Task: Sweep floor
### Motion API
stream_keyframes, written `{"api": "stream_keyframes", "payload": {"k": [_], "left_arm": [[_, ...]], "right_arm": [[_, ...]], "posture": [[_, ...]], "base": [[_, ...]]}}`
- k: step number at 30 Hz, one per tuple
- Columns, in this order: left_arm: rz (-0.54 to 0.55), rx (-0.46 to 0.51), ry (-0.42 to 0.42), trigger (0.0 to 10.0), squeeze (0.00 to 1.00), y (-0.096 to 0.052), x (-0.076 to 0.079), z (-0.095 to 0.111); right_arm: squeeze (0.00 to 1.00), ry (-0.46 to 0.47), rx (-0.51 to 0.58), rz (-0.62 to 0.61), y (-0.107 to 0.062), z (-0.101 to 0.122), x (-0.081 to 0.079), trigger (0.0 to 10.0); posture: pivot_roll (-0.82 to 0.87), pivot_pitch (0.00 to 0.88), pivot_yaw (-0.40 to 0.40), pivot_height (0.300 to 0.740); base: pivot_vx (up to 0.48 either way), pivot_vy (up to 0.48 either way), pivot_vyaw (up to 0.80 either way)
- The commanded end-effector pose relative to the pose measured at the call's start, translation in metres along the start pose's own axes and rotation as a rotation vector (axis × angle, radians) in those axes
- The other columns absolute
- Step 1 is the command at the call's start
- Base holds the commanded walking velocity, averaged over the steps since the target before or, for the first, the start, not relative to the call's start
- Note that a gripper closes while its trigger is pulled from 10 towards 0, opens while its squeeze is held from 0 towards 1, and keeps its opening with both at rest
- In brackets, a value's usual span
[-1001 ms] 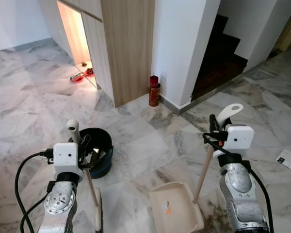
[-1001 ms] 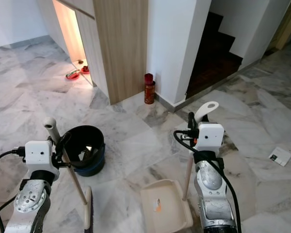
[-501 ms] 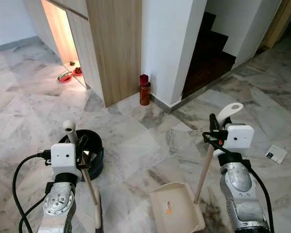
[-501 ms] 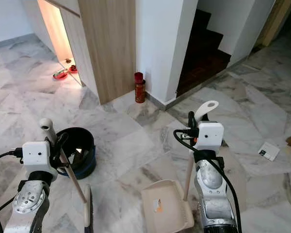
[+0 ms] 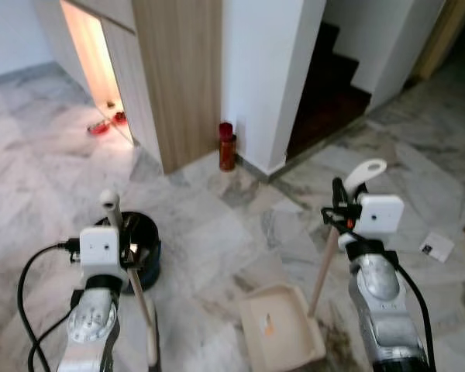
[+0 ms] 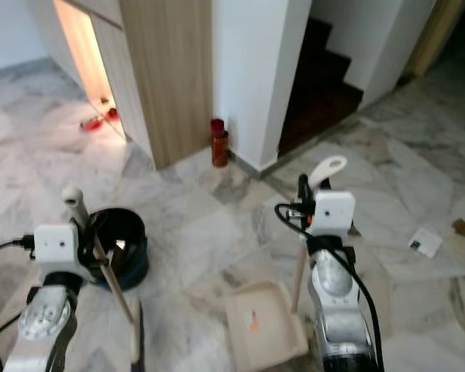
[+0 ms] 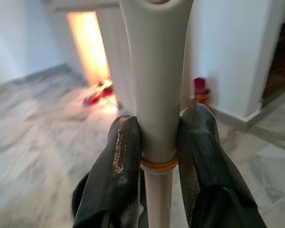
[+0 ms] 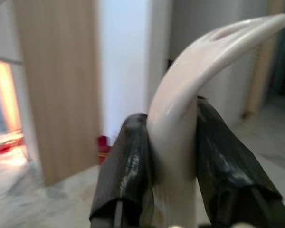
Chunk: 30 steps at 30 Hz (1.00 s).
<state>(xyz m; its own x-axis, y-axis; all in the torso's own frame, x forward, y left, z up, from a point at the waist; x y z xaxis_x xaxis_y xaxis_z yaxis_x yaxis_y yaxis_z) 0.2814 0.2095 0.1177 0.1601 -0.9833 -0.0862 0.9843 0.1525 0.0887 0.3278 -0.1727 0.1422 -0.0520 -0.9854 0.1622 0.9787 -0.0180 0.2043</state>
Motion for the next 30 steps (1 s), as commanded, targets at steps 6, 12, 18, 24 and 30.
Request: {"api": "stream_keyframes", "payload": {"k": [6,12,18,24,30], "left_arm": [[-0.011,0.038,0.015,10.0,0.00,0.0021,0.0046,0.0076],[-0.011,0.039,0.016,10.0,0.00,0.0021,0.0047,0.0076],[-0.018,0.042,-0.006,10.0,0.00,0.0019,0.0047,0.0085],[-0.041,0.043,-0.030,10.0,0.00,0.0030,0.0102,0.0089],[-0.054,0.037,-0.030,10.0,0.00,0.0035,0.0120,0.0087]], "right_arm": [[0.00,-0.005,0.029,-0.021,0.0013,0.0075,0.0069,10.0],[0.00,-0.004,0.029,-0.020,0.0013,0.0075,0.0070,10.0],[0.00,0.002,0.028,-0.012,0.0021,0.0081,0.0037,10.0],[0.00,0.007,0.030,-0.006,0.0028,0.0090,0.0005,10.0],[0.00,0.014,0.038,0.003,0.0028,0.0095,-0.0013,10.0]], "posture": [[-0.06,0.000,-0.002,0.740],[-0.06,0.000,-0.002,0.740],[-0.06,0.005,-0.006,0.740],[-0.06,0.005,-0.007,0.740],[-0.06,0.008,-0.006,0.740]], "base": [[0.000,0.000,-0.80],[0.000,0.000,-0.80],[0.000,0.000,-0.80],[0.000,0.000,-0.80],[0.000,0.000,-0.67]]}}
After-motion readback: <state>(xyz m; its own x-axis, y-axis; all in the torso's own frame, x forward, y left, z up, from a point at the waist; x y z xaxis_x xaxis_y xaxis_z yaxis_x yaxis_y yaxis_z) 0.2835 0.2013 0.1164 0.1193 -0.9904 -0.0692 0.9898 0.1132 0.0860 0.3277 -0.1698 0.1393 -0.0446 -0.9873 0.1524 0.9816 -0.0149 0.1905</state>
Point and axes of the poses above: a point about 5 cm out from each wrist's last joint towards the gripper, its own y axis pointing out of the wrist towards the gripper, its own z axis along the axis of the wrist's last joint, x = y × z, the point moved 3 cm from there along y, pointing out of the wrist towards the gripper, and after that the axes turned 3 degrees about -y, right-handed, at the moved point
